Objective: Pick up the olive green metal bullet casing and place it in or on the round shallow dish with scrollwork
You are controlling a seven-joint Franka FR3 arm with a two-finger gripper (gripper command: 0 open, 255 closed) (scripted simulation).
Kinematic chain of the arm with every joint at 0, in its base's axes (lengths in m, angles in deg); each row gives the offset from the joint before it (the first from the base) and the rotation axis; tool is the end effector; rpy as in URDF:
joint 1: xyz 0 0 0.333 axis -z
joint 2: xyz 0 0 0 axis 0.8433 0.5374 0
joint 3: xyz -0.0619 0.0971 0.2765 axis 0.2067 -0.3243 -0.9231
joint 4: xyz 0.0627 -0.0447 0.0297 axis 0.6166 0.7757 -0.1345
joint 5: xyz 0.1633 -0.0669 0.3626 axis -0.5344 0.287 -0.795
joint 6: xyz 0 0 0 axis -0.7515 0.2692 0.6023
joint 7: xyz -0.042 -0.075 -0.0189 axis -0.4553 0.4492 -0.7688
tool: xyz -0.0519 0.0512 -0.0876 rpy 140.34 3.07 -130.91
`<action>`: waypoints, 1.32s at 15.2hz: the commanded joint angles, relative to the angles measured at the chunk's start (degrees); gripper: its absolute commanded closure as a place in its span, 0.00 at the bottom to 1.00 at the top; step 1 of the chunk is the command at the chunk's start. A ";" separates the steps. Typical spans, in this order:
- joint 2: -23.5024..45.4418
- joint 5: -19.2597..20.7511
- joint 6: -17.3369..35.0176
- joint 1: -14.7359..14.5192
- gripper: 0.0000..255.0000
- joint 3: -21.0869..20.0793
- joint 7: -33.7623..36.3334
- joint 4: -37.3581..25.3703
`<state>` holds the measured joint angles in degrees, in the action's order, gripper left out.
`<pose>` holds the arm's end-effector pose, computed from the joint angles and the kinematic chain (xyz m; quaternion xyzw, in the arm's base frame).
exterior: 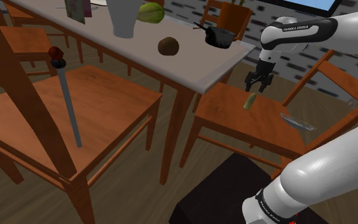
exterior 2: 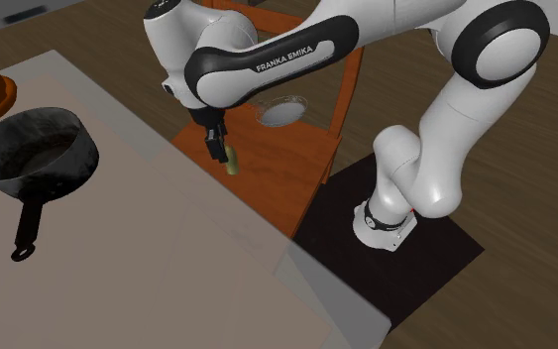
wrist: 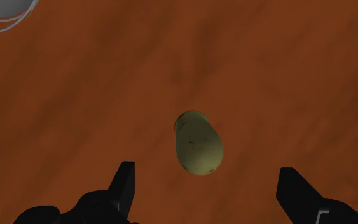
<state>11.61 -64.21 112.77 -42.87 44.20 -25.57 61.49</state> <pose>0.3834 -0.3248 0.4647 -0.9739 0.2183 0.0610 0.0127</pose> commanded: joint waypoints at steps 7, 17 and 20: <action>0.73 0.10 4.95 0.26 0.00 0.47 -0.12 4.30; 0.74 0.10 4.94 0.26 1.00 0.47 -0.12 4.29; 0.74 0.09 4.94 0.26 1.00 0.47 -0.12 4.29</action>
<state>12.33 -64.12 117.71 -42.62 44.67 -25.69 65.76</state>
